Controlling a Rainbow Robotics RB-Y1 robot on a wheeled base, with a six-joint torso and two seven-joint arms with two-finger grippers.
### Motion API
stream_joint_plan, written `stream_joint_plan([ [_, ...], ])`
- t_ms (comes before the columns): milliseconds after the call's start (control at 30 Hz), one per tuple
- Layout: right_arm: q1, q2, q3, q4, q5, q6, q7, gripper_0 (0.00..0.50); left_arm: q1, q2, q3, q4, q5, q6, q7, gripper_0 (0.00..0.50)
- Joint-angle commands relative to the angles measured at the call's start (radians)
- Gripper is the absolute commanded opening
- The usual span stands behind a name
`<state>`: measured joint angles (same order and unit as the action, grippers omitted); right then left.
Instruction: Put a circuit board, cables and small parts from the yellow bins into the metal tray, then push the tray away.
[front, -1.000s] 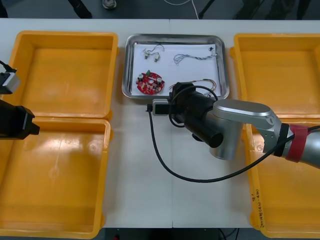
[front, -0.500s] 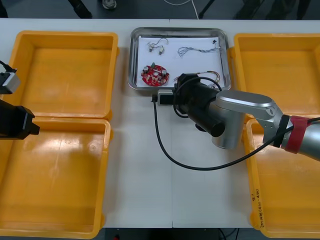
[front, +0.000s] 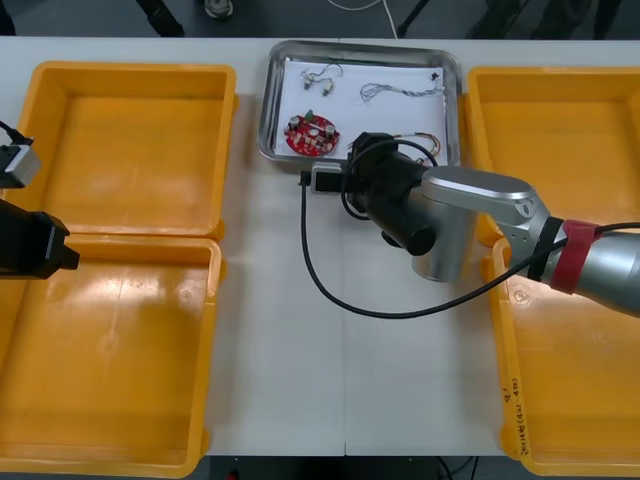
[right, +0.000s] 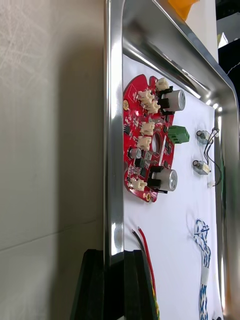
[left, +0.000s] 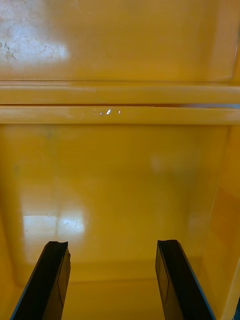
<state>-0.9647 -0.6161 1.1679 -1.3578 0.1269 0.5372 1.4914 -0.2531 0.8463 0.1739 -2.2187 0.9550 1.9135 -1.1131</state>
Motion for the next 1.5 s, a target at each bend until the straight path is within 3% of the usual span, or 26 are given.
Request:
stream_joint_plan([
  [33,-0.068,0.029,-0.033,0.016,0.017,-0.028,-0.051,0.0,0.014,0.046,0.035,-0.027,0.007,0.006,-0.076,0.5],
  [300,-0.081,0.045,-0.033,0.068,0.042,-0.097,-0.054,0.0,0.014,0.046,0.035,-0.027,0.007,0.006,-0.076,0.5],
  [1300,-0.111,0.068,-0.033,0.117,0.057,-0.094,-0.049,0.001,0.014,0.046,0.035,-0.027,0.007,0.006,-0.076,0.5],
  [1367,-0.109,0.068,-0.033,0.118,0.057,-0.092,-0.049,0.012,0.014,0.046,0.035,-0.027,0.007,0.006,-0.076,0.5],
  [1400,-0.109,0.068,-0.033,0.118,0.057,-0.092,-0.051,0.083,0.014,0.046,0.035,-0.027,0.007,0.006,-0.076,0.5],
  [1500,-0.104,0.068,-0.031,0.118,0.057,-0.092,-0.054,0.107,0.014,0.046,0.035,-0.027,0.007,0.006,-0.076,0.5],
])
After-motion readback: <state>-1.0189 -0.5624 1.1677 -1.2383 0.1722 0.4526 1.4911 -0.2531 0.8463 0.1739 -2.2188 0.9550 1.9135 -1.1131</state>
